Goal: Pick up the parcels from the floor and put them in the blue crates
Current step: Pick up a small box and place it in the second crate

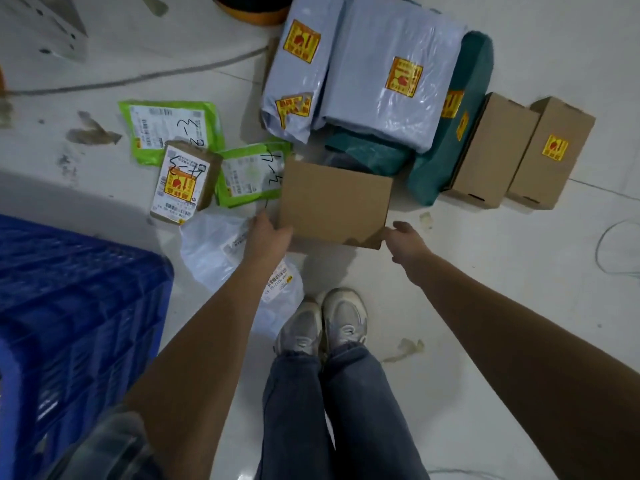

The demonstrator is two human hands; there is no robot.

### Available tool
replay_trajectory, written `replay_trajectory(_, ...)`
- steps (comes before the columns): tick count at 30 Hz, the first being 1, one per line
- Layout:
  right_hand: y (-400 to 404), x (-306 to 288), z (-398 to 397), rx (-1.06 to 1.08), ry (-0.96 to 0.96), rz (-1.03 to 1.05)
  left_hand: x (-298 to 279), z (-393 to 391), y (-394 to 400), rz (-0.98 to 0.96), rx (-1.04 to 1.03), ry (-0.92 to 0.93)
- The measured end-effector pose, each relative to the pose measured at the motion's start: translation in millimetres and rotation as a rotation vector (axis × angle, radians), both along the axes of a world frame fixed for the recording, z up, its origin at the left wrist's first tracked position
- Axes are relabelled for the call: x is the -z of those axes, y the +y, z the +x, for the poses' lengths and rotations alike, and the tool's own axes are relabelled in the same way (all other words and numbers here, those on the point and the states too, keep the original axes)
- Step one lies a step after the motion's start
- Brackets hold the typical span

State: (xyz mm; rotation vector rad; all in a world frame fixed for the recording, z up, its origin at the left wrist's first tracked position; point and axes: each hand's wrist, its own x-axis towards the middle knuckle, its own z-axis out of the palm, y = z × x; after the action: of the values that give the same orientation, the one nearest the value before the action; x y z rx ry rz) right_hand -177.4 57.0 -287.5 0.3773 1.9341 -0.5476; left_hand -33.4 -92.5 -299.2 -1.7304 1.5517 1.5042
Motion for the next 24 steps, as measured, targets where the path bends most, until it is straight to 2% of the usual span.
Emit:
replay_trajectory(5,-10.4,28.5,-4.5,0.032,-0.009,0.004,32.9,-8.4,-5.3,0.062,0.012,0.005)
replay_trajectory(9,-15.4,25.9,-0.7,0.175,-0.032,-0.022,34.7,-15.5,-4.2,0.135,-0.172,0.004)
replay_trajectory(13,-12.6,-1.2,14.8,0.264,-0.02,0.002,14.6,-5.6,-2.2,0.195,-0.306,0.002)
replay_trajectory(16,-8.2,-31.2,20.1,0.456,-0.196,-0.009,-12.3,5.9,-1.6,0.182,-0.358,0.014)
replay_trajectory(21,14.5,-71.1,23.3,0.717,-0.375,-0.029,-61.2,14.3,-5.6,0.085,-0.273,0.071)
replay_trajectory(24,16.6,-92.4,29.1,0.787,-0.427,-0.027,-87.3,12.0,-4.9,0.068,-0.28,0.104)
